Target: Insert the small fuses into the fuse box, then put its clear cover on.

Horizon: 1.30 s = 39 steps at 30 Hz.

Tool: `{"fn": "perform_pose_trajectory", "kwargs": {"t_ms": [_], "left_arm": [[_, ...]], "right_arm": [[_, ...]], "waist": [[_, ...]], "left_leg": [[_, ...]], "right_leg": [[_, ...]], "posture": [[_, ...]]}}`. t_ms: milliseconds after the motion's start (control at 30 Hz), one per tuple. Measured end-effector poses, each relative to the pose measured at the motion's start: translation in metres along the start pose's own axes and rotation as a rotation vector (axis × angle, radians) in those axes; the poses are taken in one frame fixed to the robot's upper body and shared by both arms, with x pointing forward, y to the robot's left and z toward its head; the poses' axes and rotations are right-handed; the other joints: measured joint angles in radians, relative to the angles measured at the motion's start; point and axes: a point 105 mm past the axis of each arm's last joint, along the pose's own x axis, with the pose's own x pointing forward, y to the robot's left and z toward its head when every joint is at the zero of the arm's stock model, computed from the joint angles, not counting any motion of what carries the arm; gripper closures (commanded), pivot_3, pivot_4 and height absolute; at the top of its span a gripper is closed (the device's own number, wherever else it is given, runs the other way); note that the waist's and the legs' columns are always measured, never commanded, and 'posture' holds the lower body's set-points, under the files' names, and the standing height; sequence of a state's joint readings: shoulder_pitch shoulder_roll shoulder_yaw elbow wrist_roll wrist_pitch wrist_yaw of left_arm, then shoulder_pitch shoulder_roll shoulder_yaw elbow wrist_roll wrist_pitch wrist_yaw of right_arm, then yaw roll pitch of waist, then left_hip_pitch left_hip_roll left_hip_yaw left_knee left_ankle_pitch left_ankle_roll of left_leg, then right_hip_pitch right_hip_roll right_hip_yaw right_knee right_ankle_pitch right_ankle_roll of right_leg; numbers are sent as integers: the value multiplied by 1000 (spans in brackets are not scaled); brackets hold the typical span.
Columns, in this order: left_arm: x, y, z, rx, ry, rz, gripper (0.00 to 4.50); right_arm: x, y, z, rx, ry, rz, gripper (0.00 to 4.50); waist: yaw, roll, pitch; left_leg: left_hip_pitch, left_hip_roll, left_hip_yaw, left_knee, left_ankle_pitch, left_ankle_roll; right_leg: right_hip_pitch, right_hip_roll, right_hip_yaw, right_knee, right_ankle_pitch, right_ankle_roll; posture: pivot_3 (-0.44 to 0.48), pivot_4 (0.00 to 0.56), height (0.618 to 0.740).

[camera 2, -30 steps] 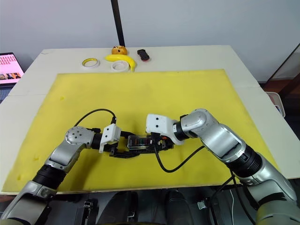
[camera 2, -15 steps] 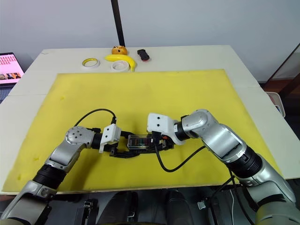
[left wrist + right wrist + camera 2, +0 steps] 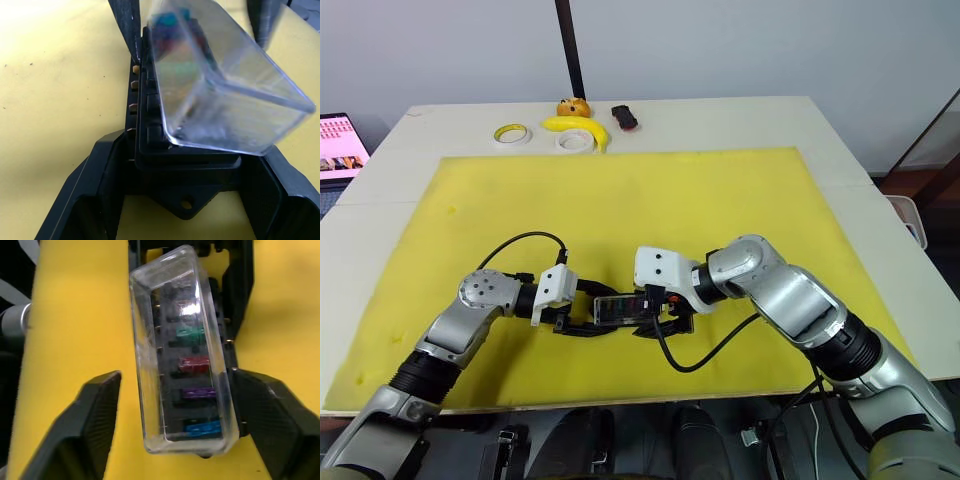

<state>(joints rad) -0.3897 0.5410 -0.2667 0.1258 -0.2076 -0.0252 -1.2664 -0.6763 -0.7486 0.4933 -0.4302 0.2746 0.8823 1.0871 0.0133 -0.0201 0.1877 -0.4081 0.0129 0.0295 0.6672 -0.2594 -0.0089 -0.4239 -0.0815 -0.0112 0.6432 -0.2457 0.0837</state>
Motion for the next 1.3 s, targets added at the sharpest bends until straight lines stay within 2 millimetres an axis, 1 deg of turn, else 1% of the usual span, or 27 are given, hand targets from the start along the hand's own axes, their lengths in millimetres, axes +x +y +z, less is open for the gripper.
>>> {"fn": "perform_pose_trajectory", "kwargs": {"t_ms": [367,533,767,1100,1200,1300], "left_arm": [[1,0,0,0,-4,1,1940],[1,0,0,-1,-4,2,1940],[1,0,0,0,-5,3,1940],[1,0,0,1,-6,4,1940],[1,0,1,1,-6,4,1940],[1,0,0,1,-6,5,1940]], "right_arm": [[3,-2,2,26,-8,-4,996],[-2,-10,7,19,-7,-29,996],[-5,-15,13,8,-13,-35,996],[-7,-4,15,6,-21,22,996],[-9,-5,15,7,-22,19,996],[-15,-9,20,3,-47,-6,996]], "waist": [[1,0,0],[1,0,0],[1,0,0],[1,0,0],[1,0,0],[1,0,0]], "left_leg": [[0,0,0,0,0,0],[0,0,0,0,0,0],[0,0,0,0,0,0],[0,0,0,0,0,0],[0,0,0,0,0,0],[0,0,0,0,0,0]], "right_leg": [[0,0,0,0,0,0],[0,0,0,0,0,0],[0,0,0,0,0,0],[0,0,0,0,0,0],[0,0,0,0,0,0],[0,0,0,0,0,0]], "posture": [[0,150,740],[0,150,740],[0,150,740],[0,150,740],[0,150,740],[0,150,740]]}}
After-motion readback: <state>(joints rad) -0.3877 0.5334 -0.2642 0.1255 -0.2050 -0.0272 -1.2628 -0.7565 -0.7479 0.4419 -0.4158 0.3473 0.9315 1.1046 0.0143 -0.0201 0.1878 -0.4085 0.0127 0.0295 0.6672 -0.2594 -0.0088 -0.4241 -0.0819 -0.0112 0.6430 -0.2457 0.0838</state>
